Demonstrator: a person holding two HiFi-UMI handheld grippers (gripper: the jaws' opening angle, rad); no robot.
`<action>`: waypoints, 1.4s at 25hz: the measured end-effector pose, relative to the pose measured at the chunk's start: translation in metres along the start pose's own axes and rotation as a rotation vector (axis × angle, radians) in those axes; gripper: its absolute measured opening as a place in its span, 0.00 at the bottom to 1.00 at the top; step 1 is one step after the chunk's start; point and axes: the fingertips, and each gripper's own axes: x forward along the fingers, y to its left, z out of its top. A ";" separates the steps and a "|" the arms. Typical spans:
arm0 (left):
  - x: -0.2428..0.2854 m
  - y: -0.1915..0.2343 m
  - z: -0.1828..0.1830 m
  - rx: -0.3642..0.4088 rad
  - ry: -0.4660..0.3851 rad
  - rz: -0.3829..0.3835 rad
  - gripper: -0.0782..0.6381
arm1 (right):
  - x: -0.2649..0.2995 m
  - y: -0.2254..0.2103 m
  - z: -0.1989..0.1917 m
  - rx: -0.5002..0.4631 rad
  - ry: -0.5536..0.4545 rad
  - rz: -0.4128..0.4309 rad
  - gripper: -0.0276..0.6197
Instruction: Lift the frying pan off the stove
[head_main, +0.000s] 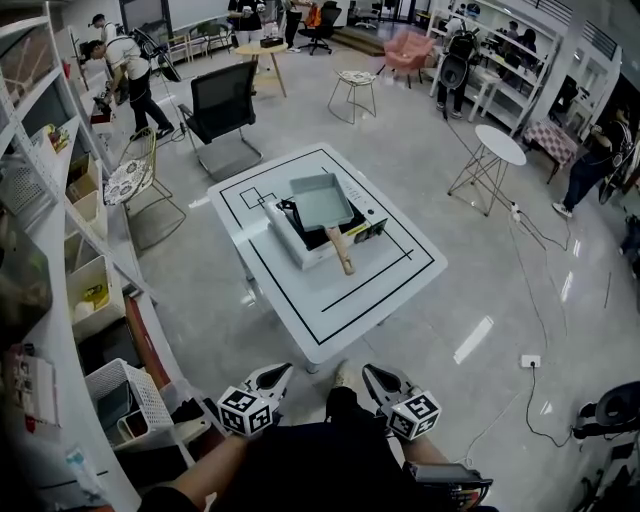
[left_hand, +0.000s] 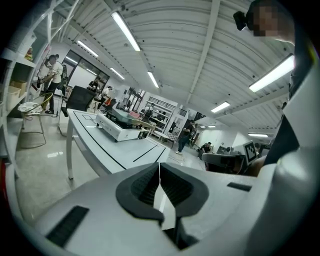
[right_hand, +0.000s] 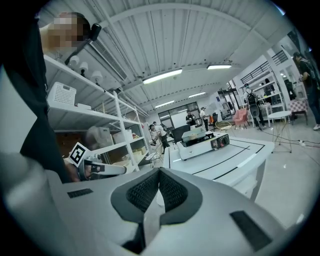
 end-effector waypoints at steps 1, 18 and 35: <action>0.000 0.000 0.000 -0.001 0.000 0.000 0.13 | 0.000 0.000 0.001 0.005 -0.001 -0.002 0.08; 0.015 -0.004 0.002 0.009 0.023 -0.027 0.13 | 0.001 -0.016 -0.001 0.028 0.005 -0.014 0.08; 0.075 0.018 0.046 -0.009 0.007 0.030 0.13 | 0.052 -0.085 0.040 0.041 0.036 0.046 0.08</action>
